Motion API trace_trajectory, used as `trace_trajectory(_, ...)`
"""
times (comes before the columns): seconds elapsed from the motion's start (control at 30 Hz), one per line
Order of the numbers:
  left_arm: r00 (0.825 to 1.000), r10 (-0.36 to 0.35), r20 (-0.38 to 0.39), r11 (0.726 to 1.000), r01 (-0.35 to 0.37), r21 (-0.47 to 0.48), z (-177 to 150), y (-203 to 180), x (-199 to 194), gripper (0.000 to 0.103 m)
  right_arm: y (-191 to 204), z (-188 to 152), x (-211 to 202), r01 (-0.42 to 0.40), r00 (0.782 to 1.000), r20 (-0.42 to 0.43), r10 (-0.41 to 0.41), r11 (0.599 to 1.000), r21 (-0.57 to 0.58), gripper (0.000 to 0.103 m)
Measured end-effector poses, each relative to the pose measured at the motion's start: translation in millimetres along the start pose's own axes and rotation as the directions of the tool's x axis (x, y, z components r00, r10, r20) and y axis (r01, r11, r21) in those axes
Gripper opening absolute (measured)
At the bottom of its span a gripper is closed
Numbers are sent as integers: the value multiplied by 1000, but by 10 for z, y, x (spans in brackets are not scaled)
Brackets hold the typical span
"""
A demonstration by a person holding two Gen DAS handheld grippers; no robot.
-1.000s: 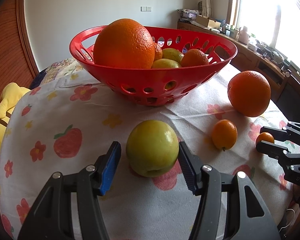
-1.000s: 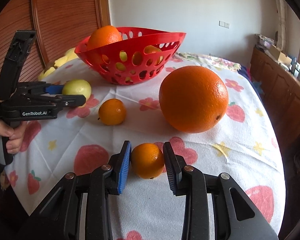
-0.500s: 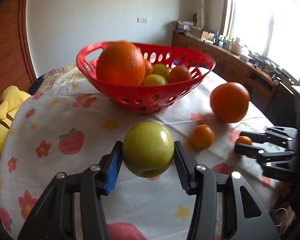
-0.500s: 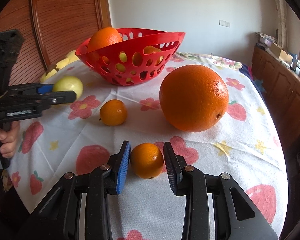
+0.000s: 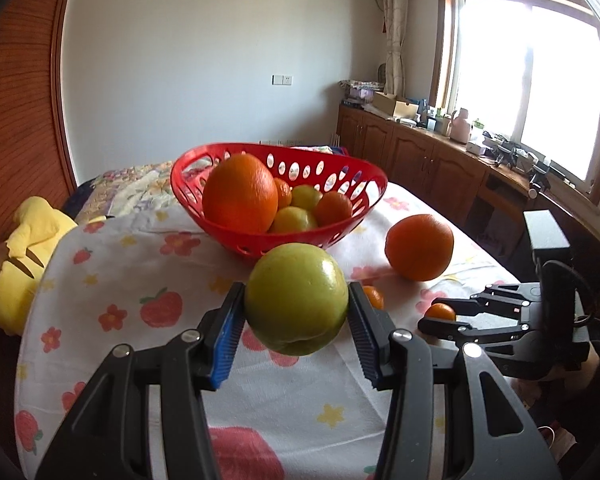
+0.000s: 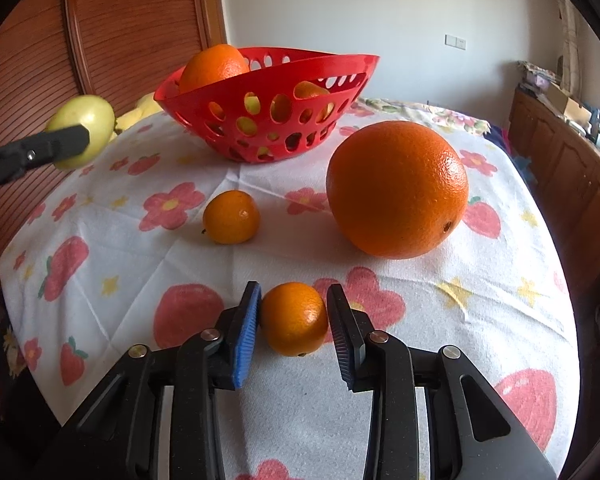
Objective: Organize fruits
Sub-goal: 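Carry mandarin with right tool while left tool carries apple to basket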
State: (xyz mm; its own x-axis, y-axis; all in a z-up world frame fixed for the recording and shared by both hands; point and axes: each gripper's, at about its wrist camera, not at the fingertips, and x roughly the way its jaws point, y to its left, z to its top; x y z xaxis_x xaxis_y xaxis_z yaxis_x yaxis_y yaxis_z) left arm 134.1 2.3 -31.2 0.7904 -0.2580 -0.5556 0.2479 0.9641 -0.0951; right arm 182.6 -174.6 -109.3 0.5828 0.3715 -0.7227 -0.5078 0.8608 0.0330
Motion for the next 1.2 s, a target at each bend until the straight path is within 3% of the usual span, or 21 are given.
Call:
trace_trajectory(0.3,1000,-8,15,1000,7,17,84,-16,-13,49,-16,8,-4,-4,1000,-1,4,1000,14,32)
trace_trajectory(0.53,999,-7,33,1000,6,28,259,36,18,49,-16,122,-144,-23,999,44,23,1000,-4,32)
trace_trajectory(0.87,998,7,59,999,-9,44,639,162,201,49,-139,850,-366,-35,987,158,44,998,-60,32)
trace_trajectory(1.2,999,15,40,998,-18,55,1017,334,580,49,-299,1519,-80,-52,983,173,70,993,-102,32)
